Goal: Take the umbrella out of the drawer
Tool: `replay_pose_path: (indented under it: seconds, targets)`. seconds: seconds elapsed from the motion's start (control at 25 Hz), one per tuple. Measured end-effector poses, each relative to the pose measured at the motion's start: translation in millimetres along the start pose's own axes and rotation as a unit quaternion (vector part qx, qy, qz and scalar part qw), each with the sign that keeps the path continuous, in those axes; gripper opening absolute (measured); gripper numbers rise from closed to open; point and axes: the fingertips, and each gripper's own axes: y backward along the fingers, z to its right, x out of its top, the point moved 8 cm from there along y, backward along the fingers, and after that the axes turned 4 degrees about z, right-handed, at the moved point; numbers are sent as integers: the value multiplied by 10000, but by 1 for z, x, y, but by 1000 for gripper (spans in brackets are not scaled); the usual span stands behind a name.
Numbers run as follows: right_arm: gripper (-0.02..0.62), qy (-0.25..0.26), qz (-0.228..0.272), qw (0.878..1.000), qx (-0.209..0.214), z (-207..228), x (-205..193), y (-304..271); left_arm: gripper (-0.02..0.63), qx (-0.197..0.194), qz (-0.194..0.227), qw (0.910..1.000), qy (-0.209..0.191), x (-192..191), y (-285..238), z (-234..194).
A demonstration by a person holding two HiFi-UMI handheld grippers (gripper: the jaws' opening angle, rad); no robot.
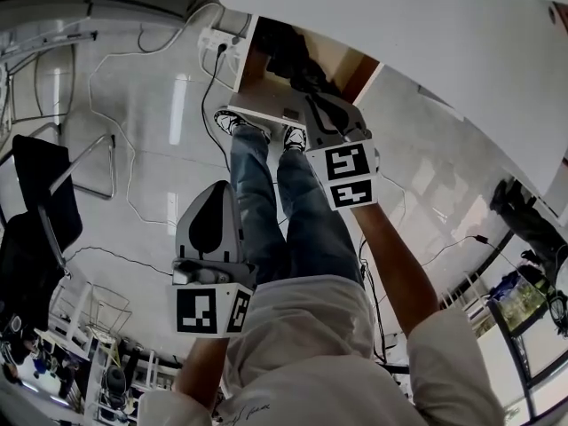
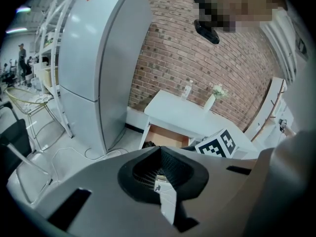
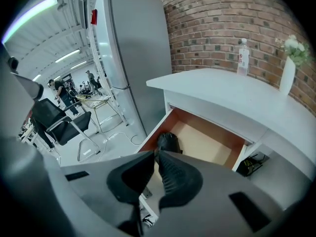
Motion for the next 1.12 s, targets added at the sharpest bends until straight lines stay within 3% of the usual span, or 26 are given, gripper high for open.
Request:
replay_pose_path:
  seconds: [0.68,1.12]
  targets:
    - [104,146,-467,9983,-320,17,-44,-71,17,-39,-400,9989,239,-38,-18,-21]
    - [205,589,-1017,9921,-438,34,-65,-118,17,13,-555,9979,329,-51,-26,-37]
